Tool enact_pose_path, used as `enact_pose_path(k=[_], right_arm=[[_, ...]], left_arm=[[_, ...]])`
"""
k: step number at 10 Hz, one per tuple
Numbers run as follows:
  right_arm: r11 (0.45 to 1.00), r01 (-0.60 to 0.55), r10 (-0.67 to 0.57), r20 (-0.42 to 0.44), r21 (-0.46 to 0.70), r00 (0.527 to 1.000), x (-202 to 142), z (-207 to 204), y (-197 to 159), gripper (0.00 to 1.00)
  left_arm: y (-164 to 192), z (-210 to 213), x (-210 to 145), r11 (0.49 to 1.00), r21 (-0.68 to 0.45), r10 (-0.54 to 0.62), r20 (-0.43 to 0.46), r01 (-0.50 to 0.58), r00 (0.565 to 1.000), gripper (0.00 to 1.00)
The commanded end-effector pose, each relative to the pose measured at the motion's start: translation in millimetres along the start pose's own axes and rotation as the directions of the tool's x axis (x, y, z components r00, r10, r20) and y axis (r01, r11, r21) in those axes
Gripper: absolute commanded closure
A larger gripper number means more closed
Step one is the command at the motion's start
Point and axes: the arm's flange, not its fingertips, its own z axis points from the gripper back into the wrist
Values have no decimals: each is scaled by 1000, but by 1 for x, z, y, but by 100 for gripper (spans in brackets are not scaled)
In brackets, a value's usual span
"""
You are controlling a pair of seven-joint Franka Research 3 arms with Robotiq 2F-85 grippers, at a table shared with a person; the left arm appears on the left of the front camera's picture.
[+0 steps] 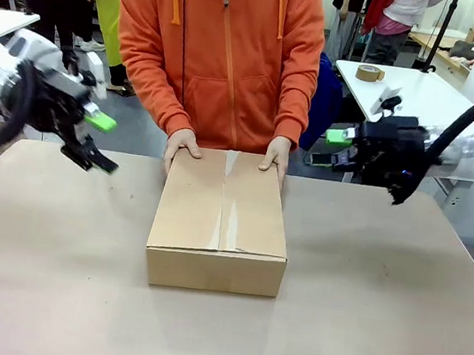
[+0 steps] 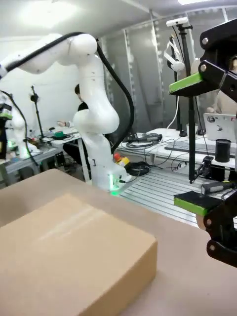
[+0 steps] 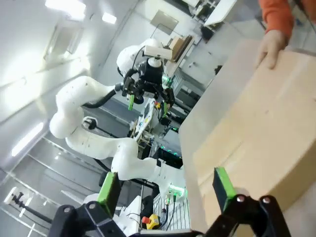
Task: Pack the gift set into the box.
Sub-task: Press and hold the closed box until the human finishes sealing it.
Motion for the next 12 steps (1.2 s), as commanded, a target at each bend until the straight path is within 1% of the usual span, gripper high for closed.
enact_pose_path(k=[1, 4, 5, 6, 7, 8, 9, 10, 11, 12], right_arm=[[1000, -7, 7, -25, -18, 1000, 5, -3, 16, 0], [1000, -7, 7, -25, -18, 1000, 5, -3, 16, 0], [1000, -12, 12, -5, 1, 1000, 2, 2, 6, 0], [983, -173, 168, -73, -64, 983, 20, -19, -2, 0], [893, -436, 433, -53, -109, 900, 39, -47, -13, 0], [799, -584, 580, -72, -142, 811, 50, -62, -27, 0], [723, -680, 670, -115, -124, 733, 55, -72, -42, 0], [627, -770, 760, -125, -121, 638, 62, -81, -55, 0], [598, -783, 763, -179, -168, 621, 69, -93, -72, 0], [642, -755, 728, -202, -136, 655, 75, -101, -86, 0]], left_arm=[[-11, 8, 1, 1000, -1, -13, 5, 13, 1000, 0], [-11, 8, 1, 1000, -1, -13, 5, 13, 1000, 0], [-4, 6, 0, 1000, 5, -8, 10, 8, 1000, 0], [9, -3, 25, 979, 137, -143, -71, 152, 987, 0], [15, -33, 50, 888, 253, -330, -232, 384, 915, 0], [20, -52, 65, 756, 364, -459, -296, 543, 838, 0], [27, -66, 73, 614, 447, -521, -389, 650, 760, 0], [33, -77, 77, 485, 476, -594, -437, 734, 676, 0], [33, -85, 78, 379, 516, -682, -406, 768, 608, 0], [25, -85, 73, 317, 570, -782, -295, 758, 549, 0]])
